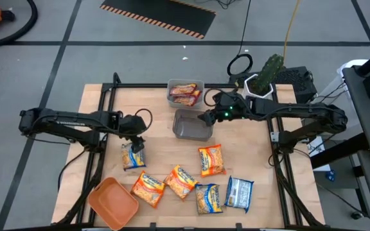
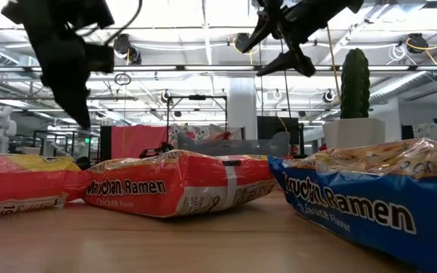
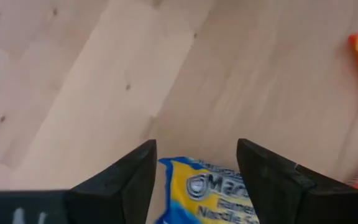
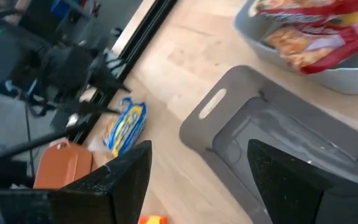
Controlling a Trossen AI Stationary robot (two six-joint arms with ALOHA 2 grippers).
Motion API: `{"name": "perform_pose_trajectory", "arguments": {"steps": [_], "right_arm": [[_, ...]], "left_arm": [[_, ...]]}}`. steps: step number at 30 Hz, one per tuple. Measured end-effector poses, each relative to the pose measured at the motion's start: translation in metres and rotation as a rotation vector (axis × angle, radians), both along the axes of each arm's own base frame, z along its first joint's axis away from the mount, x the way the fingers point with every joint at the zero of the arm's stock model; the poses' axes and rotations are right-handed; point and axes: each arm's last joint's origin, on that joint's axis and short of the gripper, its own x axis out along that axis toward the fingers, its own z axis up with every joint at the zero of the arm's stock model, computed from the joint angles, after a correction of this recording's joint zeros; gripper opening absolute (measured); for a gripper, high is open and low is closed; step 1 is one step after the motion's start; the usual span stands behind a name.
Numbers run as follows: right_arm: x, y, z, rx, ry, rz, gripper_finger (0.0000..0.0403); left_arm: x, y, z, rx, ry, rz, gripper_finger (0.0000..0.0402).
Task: Sort Maruchan noodles
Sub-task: Put the left blue noodle pack into the black bin
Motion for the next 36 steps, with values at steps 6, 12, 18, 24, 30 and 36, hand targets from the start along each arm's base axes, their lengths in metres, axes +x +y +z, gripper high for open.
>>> {"name": "perform_pose_trajectory", "arguments": {"steps": [6,12,18,24,30,36], "right_arm": [[0.0,0.006,0.002,-0.035,-0.003,0.056,0.0258],[-0.002,0.003,0.005,-0.058,-0.02,0.13,0.0258],[-0.004,-0.006,0.005,-0.051,-0.031,0.232,0.0258],[-0.007,-0.012,0.004,-0.051,-0.024,0.303,0.0258],[-0.01,-0.018,0.002,-0.115,-0.001,0.356,0.0258],[-0.013,-0.026,0.002,-0.125,-0.018,0.398,0.0258]], "left_arm": [[0.0,0.01,-0.029,-0.124,0.135,0.18,0.0228],[0.012,0.012,-0.037,-0.162,0.107,0.244,0.0228],[0.02,0.014,-0.051,-0.179,0.159,0.251,0.0228],[0.02,0.012,-0.058,-0.216,0.206,0.307,0.0228],[0.022,0.009,-0.059,-0.209,0.21,0.291,0.0228],[0.018,0.008,-0.06,-0.213,0.246,0.304,0.018]]}}
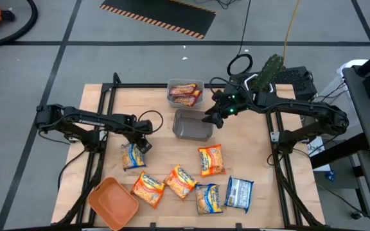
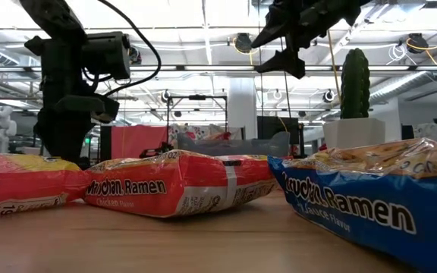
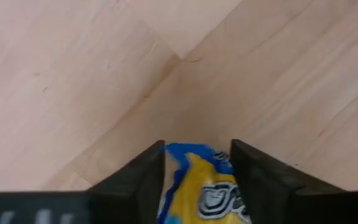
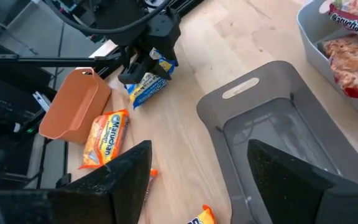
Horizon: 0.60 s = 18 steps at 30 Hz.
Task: Sort Maruchan noodles
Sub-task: Put the left blue noodle pack into the black bin
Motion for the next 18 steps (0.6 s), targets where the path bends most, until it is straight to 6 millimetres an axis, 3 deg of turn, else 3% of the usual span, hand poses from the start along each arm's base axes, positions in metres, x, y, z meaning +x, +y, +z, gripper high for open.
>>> {"name": "perform_pose_trajectory", "arguments": {"steps": [9,14,18], "right_arm": [[-0.001,-0.002,0.0,0.03,-0.012,0.039,0.0258],[-0.001,-0.002,0.001,0.064,-0.016,0.015,0.0258],[-0.002,-0.001,0.006,0.097,-0.043,-0.017,0.0258]], "left_arm": [[0.001,0.0,0.0,-0.012,-0.006,0.017,0.0018],[-0.001,-0.001,0.002,-0.026,-0.005,0.025,0.0004],[0.002,-0.001,0.017,-0.023,-0.046,0.015,0.0003]]}}
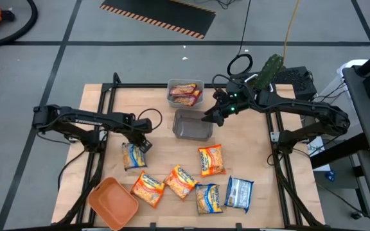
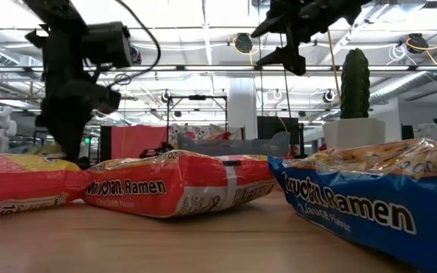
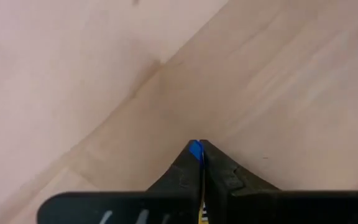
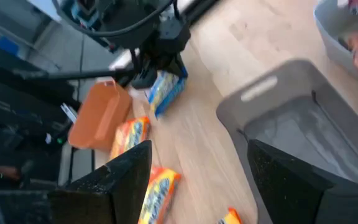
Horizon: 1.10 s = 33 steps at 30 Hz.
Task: Sort Maruchan noodles
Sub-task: Put the left blue noodle pack into the black bin
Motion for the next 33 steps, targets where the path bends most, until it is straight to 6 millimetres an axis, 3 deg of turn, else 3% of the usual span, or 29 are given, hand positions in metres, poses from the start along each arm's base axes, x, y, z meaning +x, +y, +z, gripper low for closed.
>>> {"name": "perform_pose_trajectory", "arguments": {"steps": [10,22,27,33], "right_arm": [[0.004,0.022,0.014,-0.013,-0.062,-0.189,0.0258],[0.011,0.095,0.017,-0.08,-0.099,-0.307,0.0258],[0.008,0.129,0.026,-0.118,-0.213,-0.427,0.0258],[0.006,0.146,0.032,-0.213,-0.281,-0.442,0.0258]], "left_arm": [[0.009,0.001,0.069,0.13,-0.275,-0.01,0.0001],[0.029,-0.005,0.148,0.255,-0.621,-0.131,0.0001],[0.034,-0.006,0.182,0.275,-0.77,-0.155,0.0],[0.038,-0.003,0.205,0.387,-0.918,-0.145,0.0]]}}
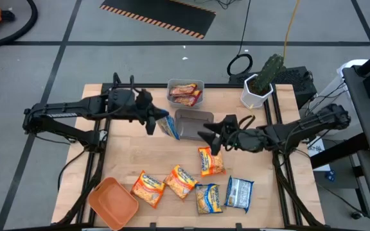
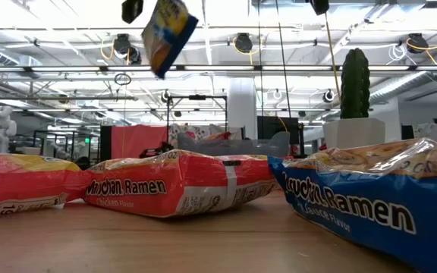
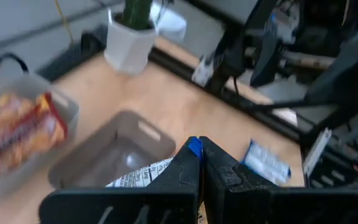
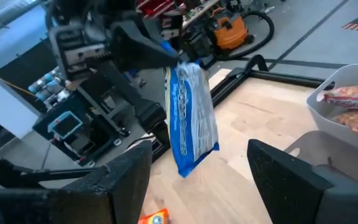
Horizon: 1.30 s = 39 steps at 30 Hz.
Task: Sort Maruchan noodles
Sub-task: Put the left blue noodle pack into the black bin
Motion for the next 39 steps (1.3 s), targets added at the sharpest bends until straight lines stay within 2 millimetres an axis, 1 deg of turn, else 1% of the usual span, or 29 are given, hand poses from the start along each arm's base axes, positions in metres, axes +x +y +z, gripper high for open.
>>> {"name": "perform_pose_trajectory", "arguments": {"steps": [4,8,12,16,20,22,25,28,32,36,39], "right_arm": [[0.002,0.0,0.001,-0.021,-0.01,-0.008,0.0258],[0.003,-0.001,0.009,-0.065,-0.078,-0.088,0.0258],[0.003,-0.008,0.008,-0.158,-0.032,-0.165,0.0258],[0.004,-0.014,0.011,-0.206,-0.03,-0.206,0.0258],[0.005,-0.014,0.014,-0.197,-0.063,-0.211,0.0258],[0.005,-0.014,0.013,-0.193,-0.062,-0.209,0.0258],[0.005,-0.014,0.012,-0.218,-0.038,-0.2,0.0258],[0.005,-0.014,0.01,-0.249,-0.003,-0.155,0.0258],[0.005,-0.014,0.008,-0.242,0.009,-0.144,0.0259],[0.005,-0.013,0.008,-0.236,0.005,-0.143,0.027],[0.005,-0.016,0.007,-0.273,0.038,-0.144,0.0287]], "left_arm": [[0.004,0.004,0.004,-0.003,-0.059,0.026,0.0],[0.008,0.006,0.003,-0.006,-0.069,0.03,0.0],[0.013,0.006,0.007,0.012,-0.123,0.027,0.0],[0.026,0.008,0.008,0.033,-0.194,0.027,0.0],[0.035,0.008,0.011,0.035,-0.266,0.029,0.0],[0.038,0.009,0.009,0.022,-0.267,0.033,0.0],[0.045,0.01,0.007,0.025,-0.284,0.044,0.0],[0.047,0.011,0.006,0.029,-0.29,0.059,0.0],[0.053,0.012,0.006,0.034,-0.332,0.067,0.0],[0.056,0.013,0.01,0.022,-0.39,0.097,0.0],[0.058,0.013,0.008,0.035,-0.381,0.109,0.0]]}}
